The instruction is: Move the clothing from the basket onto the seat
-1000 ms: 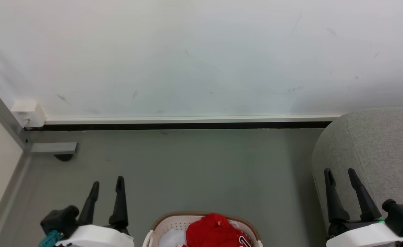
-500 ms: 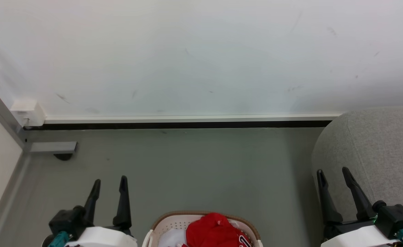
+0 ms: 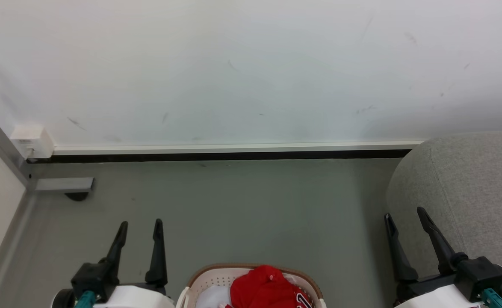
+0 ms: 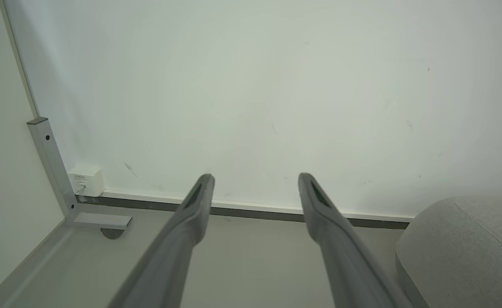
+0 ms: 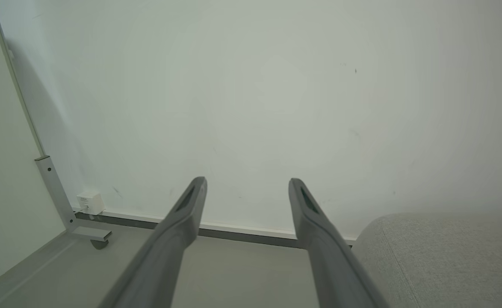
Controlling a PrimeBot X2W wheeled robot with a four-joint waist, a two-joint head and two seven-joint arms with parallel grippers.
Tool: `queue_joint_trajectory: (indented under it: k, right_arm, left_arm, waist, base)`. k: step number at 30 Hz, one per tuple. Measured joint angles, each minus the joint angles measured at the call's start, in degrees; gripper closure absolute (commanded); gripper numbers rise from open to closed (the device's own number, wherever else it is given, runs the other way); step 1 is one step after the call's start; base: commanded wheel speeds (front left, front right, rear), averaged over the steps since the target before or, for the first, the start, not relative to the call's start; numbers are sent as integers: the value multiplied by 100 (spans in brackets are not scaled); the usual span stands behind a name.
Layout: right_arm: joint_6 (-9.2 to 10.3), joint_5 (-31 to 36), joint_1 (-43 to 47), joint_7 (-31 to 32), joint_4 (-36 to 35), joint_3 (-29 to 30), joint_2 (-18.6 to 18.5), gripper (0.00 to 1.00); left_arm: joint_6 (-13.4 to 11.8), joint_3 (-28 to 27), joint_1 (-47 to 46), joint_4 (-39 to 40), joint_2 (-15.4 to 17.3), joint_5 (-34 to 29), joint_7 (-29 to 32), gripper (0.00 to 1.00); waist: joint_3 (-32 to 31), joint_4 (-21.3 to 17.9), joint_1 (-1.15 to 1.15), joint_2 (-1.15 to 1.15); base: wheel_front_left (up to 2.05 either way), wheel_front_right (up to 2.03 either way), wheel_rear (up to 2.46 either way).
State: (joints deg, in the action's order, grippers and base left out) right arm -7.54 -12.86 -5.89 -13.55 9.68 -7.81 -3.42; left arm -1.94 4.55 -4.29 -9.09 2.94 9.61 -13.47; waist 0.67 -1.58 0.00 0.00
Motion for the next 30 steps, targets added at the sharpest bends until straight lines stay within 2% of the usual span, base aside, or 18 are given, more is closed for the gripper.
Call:
queue_joint_trajectory:
  k: [14,30]
  right_arm:
    - [0,575,-44,-152,-33,-101,-4,0]
    - [0,545,-70,-160,-35,-67,8,0]
  left_arm:
    - [-91,41,1,-7,-8,-580,-160,0]
    - [-56,-14,1,-38,-11,-589,-165,0]
  waist:
    - [2,-16,0,0]
    - [13,-47,0,0]
  base:
    - [0,0,0]
    - [0,0,0]
